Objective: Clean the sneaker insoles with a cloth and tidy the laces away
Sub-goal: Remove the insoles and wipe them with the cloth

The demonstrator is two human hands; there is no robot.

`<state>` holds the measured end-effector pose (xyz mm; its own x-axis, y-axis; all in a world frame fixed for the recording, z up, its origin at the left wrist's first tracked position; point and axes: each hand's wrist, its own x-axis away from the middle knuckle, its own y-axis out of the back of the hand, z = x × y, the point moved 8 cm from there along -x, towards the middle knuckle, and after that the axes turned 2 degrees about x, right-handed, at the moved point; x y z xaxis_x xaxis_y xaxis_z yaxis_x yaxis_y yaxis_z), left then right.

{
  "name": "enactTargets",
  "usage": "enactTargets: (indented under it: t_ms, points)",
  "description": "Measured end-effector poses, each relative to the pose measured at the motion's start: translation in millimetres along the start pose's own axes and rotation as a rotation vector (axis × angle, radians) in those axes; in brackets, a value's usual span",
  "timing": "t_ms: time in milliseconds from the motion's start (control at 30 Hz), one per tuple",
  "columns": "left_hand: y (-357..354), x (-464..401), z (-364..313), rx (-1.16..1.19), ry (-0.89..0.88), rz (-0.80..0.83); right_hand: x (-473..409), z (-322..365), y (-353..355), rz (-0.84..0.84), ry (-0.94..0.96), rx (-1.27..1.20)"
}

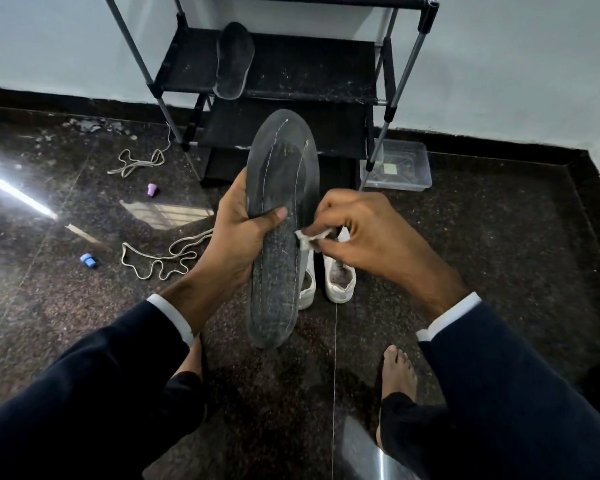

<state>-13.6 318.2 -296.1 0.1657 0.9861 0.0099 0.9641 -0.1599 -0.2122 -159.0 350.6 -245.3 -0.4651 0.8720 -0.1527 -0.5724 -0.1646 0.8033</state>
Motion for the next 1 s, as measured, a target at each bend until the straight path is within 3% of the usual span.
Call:
enactTargets:
  t_ms: [100, 233, 300, 567, 633, 800, 933, 1000]
  points:
    - [-1, -3, -3, 0.015, -0.01, -0.012, 3, -4, 10, -0.001, -0.035, -0.061]
    - [-3, -2, -2, 0.027, -0.001, -0.002, 4, -11, 31, -0.288, -0.074, 0.016]
    - [-4, -2, -2, 0.032, -0.008, 0.001, 2, -9, 24, -0.32, -0.078, 0.079]
    - [5, -3, -5, 0.063, 0.007, -0.05, 0, 3, -8, 0.037, 0.015, 0.04]
    - [5, -3, -6, 0.073, 0.007, -0.057, 3, -3, -2, 0.045, -0.055, -0.058]
    - [3, -2, -5, 0.127, 0.023, -0.051, 6, -38, 19, -0.204, -0.34, -0.343]
    - [1, -3, -6, 0.183, 0.034, -0.036, 9, -44, -13, -0.07, -0.524, -0.671]
    - [1, -3, -4, 0.225, 0.064, -0.04, 9, -39, -18, -0.099, -0.545, -0.776]
